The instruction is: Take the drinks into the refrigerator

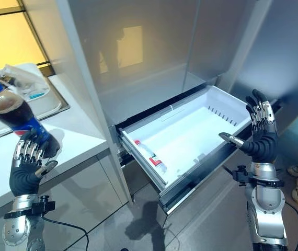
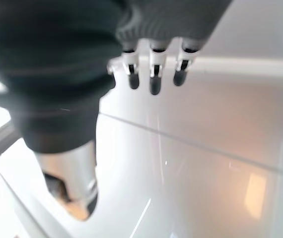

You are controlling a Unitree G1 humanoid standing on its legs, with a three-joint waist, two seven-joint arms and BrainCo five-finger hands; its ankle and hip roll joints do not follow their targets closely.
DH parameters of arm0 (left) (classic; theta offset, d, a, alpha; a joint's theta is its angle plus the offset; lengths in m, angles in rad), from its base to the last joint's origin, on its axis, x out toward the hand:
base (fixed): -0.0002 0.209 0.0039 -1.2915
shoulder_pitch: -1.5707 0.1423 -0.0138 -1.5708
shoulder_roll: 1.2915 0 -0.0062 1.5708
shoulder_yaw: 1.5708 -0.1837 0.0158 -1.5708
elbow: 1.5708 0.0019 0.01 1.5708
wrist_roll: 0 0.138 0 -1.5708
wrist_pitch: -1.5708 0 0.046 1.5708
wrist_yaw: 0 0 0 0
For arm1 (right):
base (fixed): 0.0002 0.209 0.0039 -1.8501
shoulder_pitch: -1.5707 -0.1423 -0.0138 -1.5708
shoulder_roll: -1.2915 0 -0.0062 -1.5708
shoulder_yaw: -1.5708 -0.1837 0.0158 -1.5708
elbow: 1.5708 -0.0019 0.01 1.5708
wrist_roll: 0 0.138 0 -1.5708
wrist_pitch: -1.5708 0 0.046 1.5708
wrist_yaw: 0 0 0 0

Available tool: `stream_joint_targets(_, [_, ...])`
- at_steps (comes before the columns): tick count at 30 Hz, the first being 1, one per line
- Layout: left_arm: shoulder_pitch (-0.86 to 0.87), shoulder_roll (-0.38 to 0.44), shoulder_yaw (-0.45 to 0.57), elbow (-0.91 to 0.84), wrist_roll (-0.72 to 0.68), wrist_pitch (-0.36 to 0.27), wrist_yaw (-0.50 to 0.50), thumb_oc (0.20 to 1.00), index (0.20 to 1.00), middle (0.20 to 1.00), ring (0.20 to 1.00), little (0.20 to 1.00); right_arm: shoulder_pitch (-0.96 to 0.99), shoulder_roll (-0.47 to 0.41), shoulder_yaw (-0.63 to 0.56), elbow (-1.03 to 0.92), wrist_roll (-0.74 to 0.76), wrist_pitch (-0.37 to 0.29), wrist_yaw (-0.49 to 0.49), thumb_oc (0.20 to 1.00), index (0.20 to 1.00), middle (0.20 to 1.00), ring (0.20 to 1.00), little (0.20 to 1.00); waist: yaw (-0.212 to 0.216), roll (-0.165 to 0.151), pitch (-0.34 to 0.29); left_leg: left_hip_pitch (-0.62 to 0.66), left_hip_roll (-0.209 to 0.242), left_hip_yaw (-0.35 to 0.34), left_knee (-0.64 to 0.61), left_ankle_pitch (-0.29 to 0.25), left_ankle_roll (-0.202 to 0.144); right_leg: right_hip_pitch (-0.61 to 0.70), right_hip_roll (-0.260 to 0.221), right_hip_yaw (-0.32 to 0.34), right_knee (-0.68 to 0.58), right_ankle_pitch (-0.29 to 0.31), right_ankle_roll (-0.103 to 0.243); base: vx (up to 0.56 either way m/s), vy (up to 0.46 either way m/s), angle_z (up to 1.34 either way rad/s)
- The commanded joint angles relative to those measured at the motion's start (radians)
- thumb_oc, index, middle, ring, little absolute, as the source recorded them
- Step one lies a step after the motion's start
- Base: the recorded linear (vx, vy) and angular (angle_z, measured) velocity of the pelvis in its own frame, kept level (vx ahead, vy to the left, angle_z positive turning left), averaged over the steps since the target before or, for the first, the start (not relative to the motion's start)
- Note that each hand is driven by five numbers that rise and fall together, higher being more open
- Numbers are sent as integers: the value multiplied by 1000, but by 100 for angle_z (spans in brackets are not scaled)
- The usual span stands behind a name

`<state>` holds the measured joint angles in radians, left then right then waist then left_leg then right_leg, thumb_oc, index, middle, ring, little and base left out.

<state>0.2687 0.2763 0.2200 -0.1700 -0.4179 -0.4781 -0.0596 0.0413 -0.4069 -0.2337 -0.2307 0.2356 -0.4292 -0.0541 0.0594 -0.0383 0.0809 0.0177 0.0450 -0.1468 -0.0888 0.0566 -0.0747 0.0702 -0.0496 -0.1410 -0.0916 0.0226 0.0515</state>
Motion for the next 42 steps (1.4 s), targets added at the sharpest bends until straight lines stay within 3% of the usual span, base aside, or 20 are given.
stream_joint_targets(1, [-43, 78, 34, -25, -31, -54, 6, 1000, 1000, 1000, 1000, 1000, -82, 2, -45, -21, 36, -58, -22, 1000, 1000, 1000, 1000, 1000, 38, -44, 6, -6, -42, -68, 12, -67, 70, -50, -31, -67, 157, -89, 20, -1, -20, 51])
stream_joint_targets(9, [-101, 73, 13, -22, -52, -59, 10, 1000, 1000, 1000, 1000, 1000, -70, -1, -65, -7, 28, -64, -40, 1000, 1000, 1000, 1000, 1000, 42, -40, 12, -46, -55, -167, 24, -47, 61, -57, -42, -174, 215, -129, 10, 2, -31, 57])
stream_joint_targets(16, [-118, 79, 20, -19, -19, -59, 35, 1000, 1000, 1000, 1000, 1000, -65, -2, -76, 3, 21, -62, -46, 1000, 1000, 1000, 1000, 1000, 48, -36, 10, -57, -61, -199, 33, -44, 56, -53, -48, -218, 228, -143, 7, 6, -11, 26])
stream_joint_targets(42, [-120, 78, 2, 42, 29, -45, 64, 1000, 1000, 1000, 1000, 1000, -65, 10, -69, 7, 16, -52, -33, 1000, 1000, 1000, 1000, 1000, 30, -30, -1, -27, -54, -137, 23, -56, 69, -41, -52, -160, 186, -121, 15, 1, 10, -5])
